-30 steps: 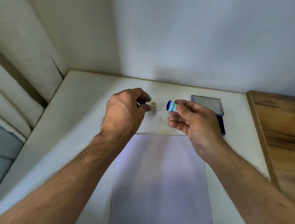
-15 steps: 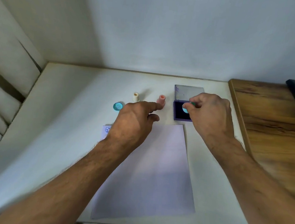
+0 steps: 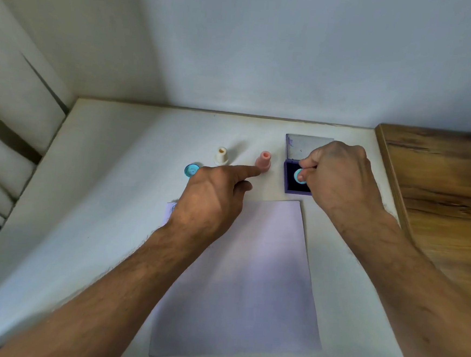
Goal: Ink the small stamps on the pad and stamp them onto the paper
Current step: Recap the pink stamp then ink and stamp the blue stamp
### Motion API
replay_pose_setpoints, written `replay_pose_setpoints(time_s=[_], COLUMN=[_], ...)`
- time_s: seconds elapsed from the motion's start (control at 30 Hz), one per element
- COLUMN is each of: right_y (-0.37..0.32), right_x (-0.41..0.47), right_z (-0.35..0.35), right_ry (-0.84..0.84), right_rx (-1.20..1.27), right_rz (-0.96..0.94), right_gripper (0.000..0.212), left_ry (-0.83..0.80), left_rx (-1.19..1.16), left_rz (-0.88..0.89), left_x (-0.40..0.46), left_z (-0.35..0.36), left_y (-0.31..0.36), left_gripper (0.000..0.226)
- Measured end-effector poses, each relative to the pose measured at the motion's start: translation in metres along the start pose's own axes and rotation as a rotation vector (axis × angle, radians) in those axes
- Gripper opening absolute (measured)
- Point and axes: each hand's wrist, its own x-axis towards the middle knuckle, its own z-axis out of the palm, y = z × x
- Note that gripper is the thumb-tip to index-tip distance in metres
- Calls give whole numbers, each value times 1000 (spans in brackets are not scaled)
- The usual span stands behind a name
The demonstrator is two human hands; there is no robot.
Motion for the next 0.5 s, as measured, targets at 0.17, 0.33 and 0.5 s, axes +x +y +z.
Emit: replay_pose_setpoints(time_s=[0.17, 0.33, 0.5], right_y=[1, -2, -11], right_x=[5, 3, 12], right_z=[4, 2, 5], right_ry=[18, 33, -5], right_rx=[-76, -168, -111], right_rz=[7, -65, 81], right_gripper=[13, 5, 21], left_ry=[14, 79, 72], left_rx=[-25, -24, -41], left_rz=[-39, -31, -37], left_x=[2, 6, 5], left_z=[-1, -5, -6], left_y=[-3, -8, -9], left_gripper=[34, 31, 30])
